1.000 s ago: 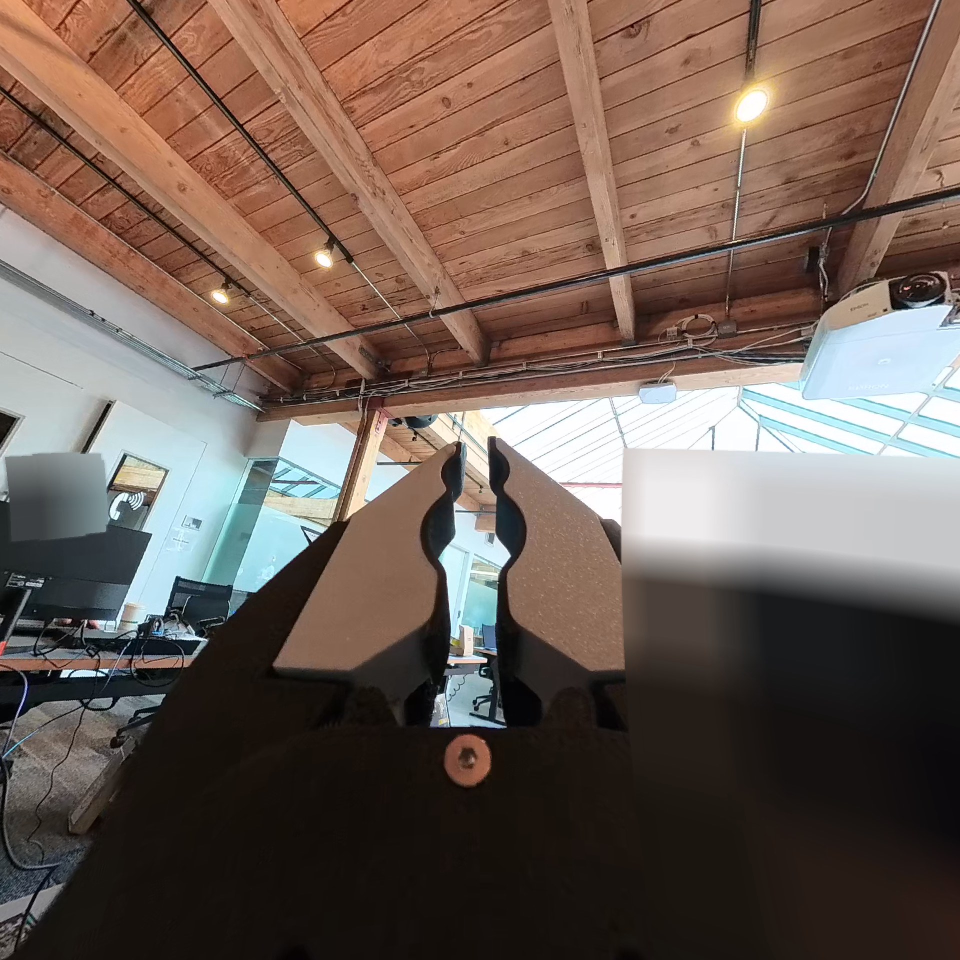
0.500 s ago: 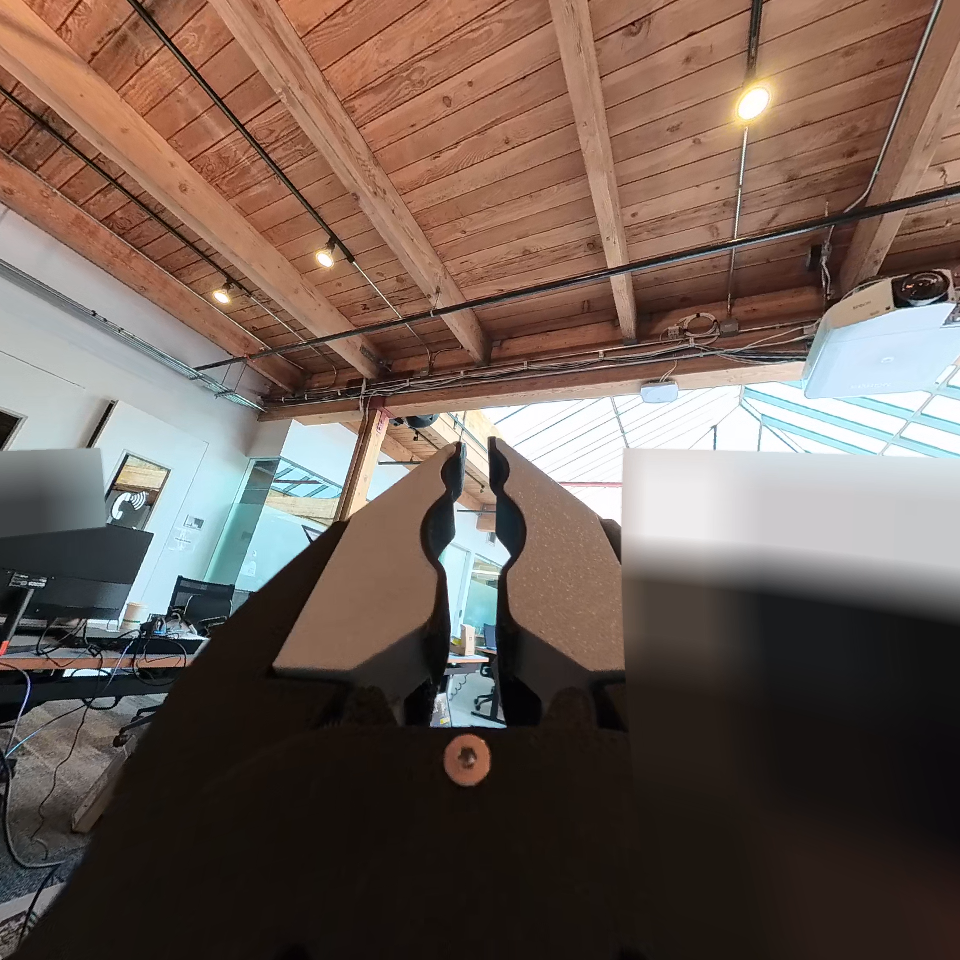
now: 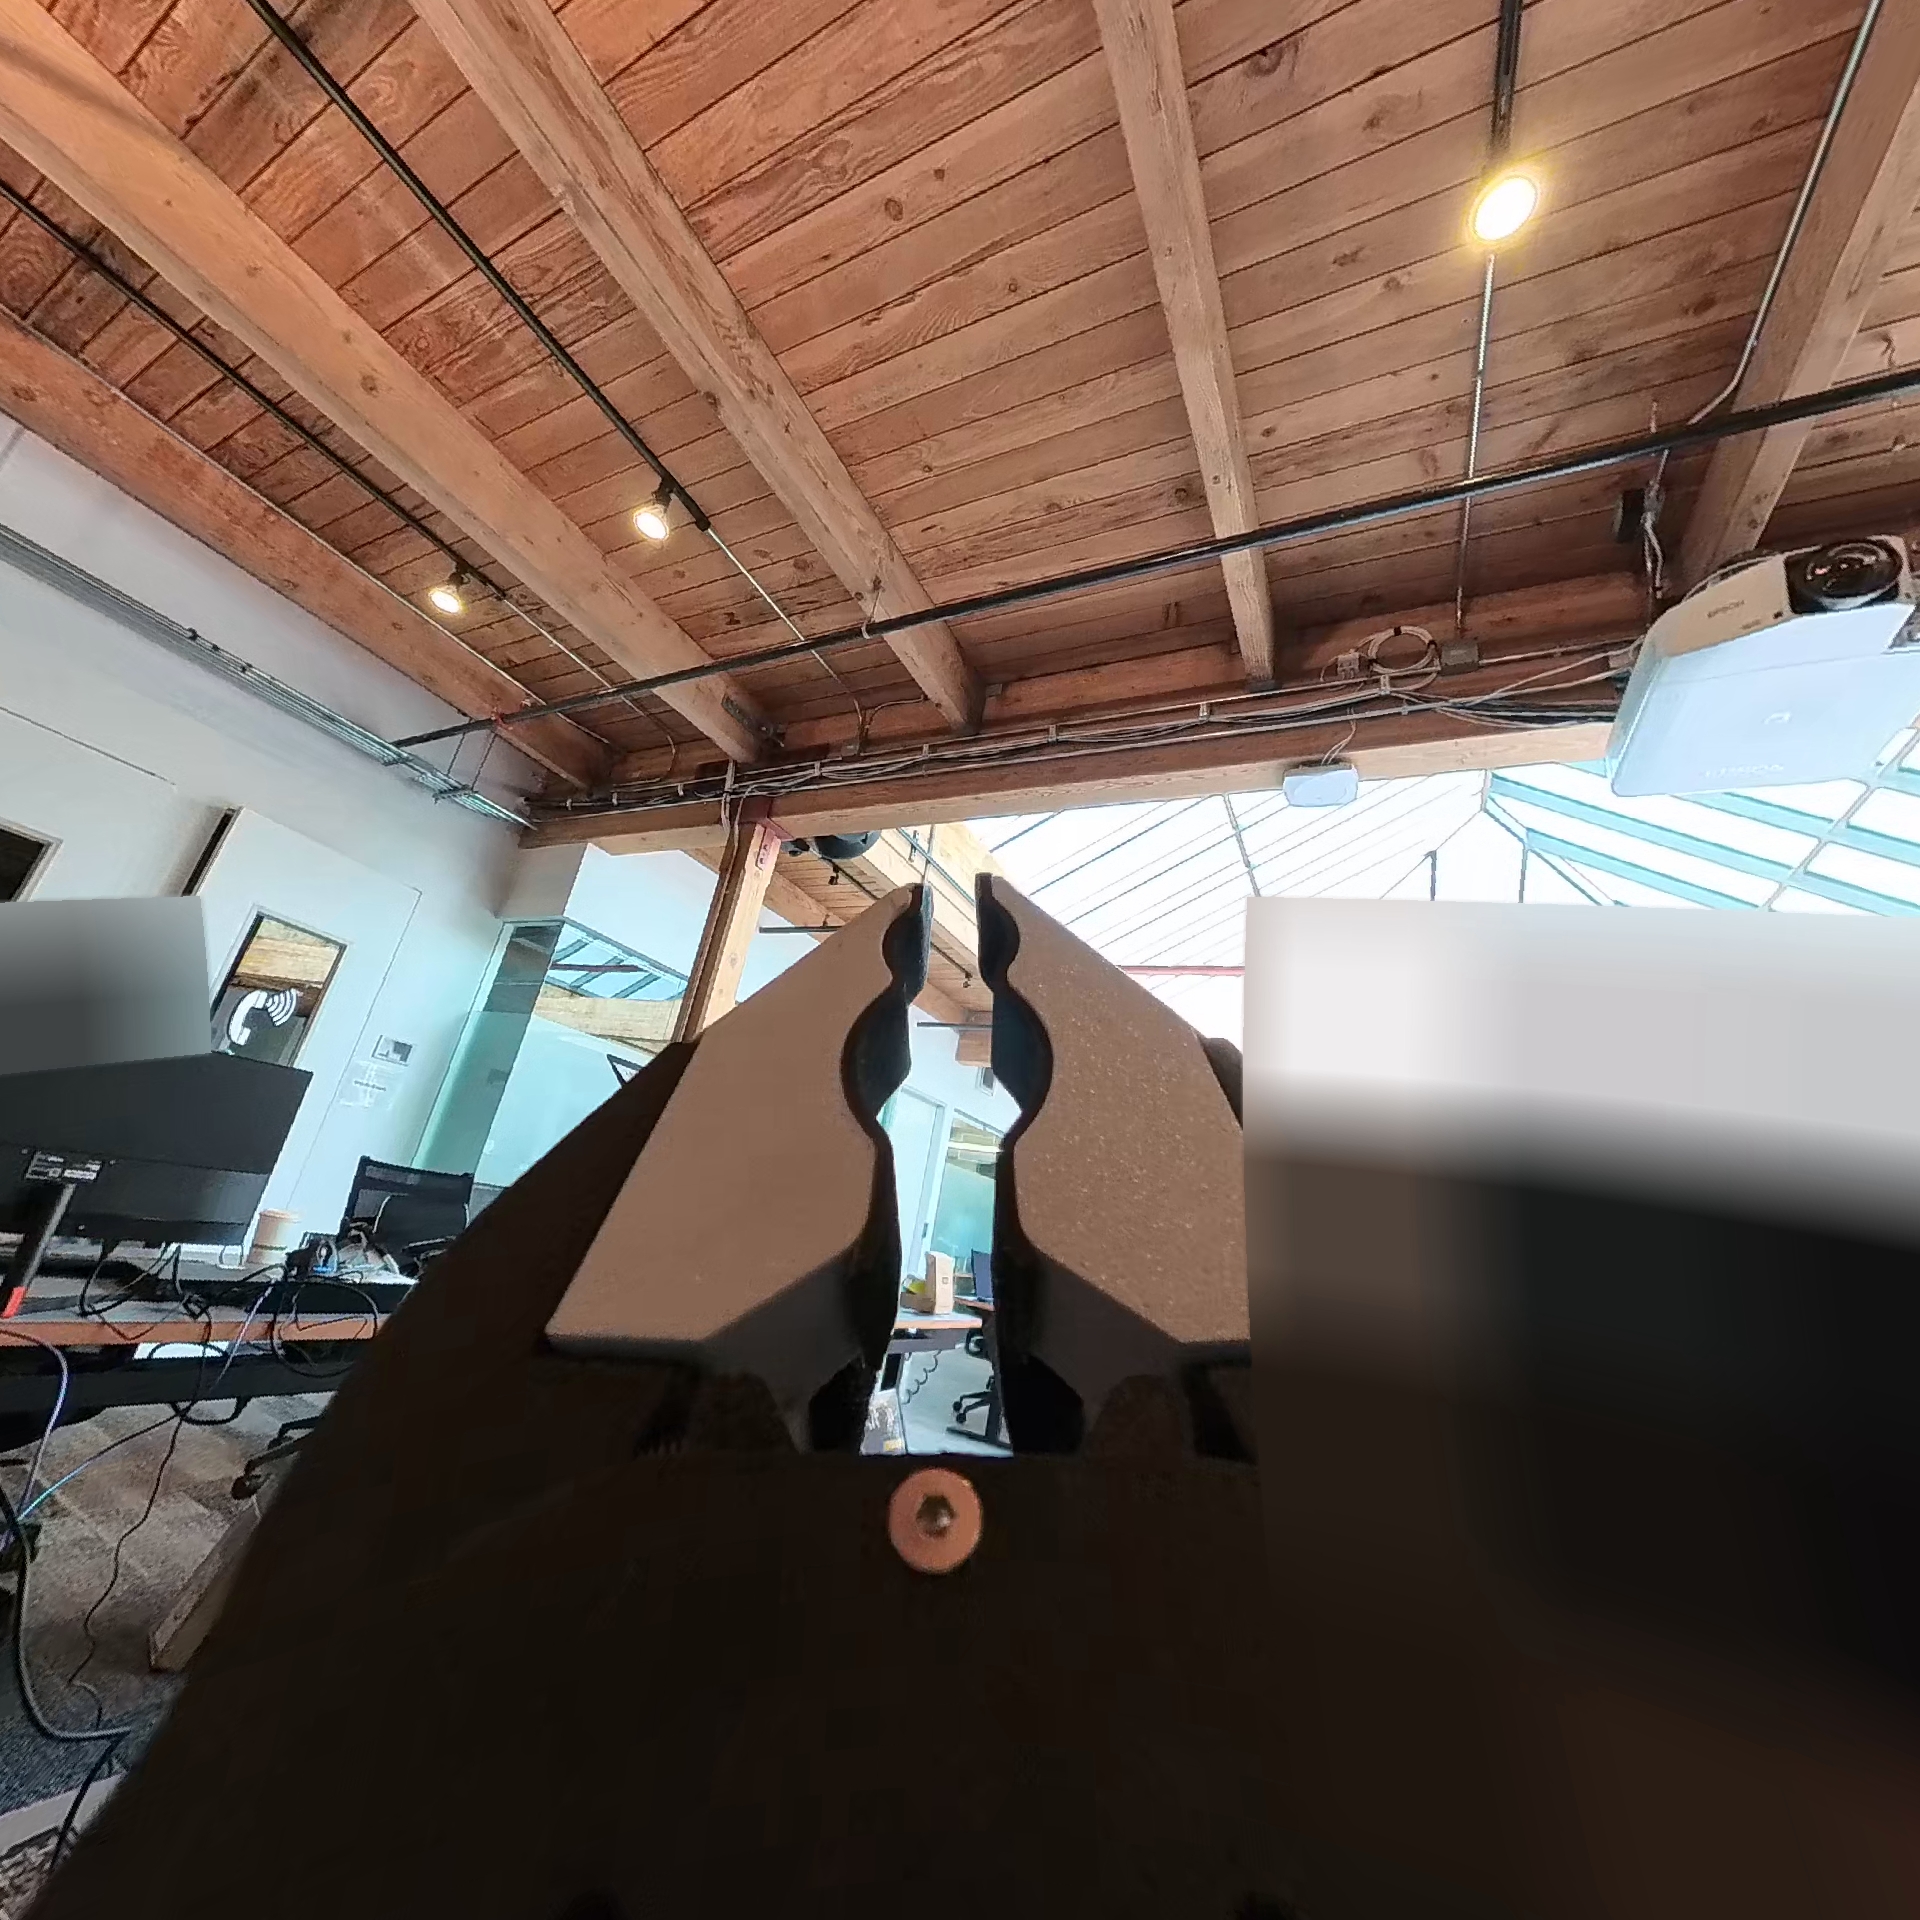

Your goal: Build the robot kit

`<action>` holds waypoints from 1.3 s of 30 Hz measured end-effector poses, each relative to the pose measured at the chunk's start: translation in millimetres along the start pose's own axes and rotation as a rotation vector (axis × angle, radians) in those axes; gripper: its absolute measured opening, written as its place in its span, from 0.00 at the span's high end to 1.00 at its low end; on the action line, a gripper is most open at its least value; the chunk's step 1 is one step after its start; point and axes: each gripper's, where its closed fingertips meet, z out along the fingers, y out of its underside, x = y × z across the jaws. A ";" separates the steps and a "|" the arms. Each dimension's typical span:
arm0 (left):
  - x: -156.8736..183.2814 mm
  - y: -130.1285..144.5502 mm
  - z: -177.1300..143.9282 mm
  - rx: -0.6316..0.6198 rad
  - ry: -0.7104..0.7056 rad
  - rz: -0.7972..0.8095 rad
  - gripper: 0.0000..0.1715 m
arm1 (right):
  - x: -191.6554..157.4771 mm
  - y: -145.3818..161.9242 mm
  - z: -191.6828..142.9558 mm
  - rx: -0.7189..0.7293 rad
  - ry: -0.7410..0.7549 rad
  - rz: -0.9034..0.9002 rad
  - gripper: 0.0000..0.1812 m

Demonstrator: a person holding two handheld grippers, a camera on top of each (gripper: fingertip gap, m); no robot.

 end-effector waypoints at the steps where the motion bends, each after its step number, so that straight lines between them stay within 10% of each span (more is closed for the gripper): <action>1: -0.4 0.5 0.3 -0.002 0.000 -0.001 0.96 | -0.2 -0.4 1.7 0.003 0.001 -0.007 0.84; 17: -0.2 -0.6 -0.4 0.001 0.001 -0.004 0.96 | 23.5 -9.4 -58.5 0.111 0.165 0.019 0.96; 26: 0.1 -2.1 -1.6 0.006 0.004 -0.008 0.96 | 71.0 -31.5 -78.2 0.178 0.371 0.111 0.84; 39: 0.5 -1.4 -1.1 0.003 0.002 -0.004 0.96 | -24.8 7.8 -15.0 -0.051 -0.152 0.067 0.75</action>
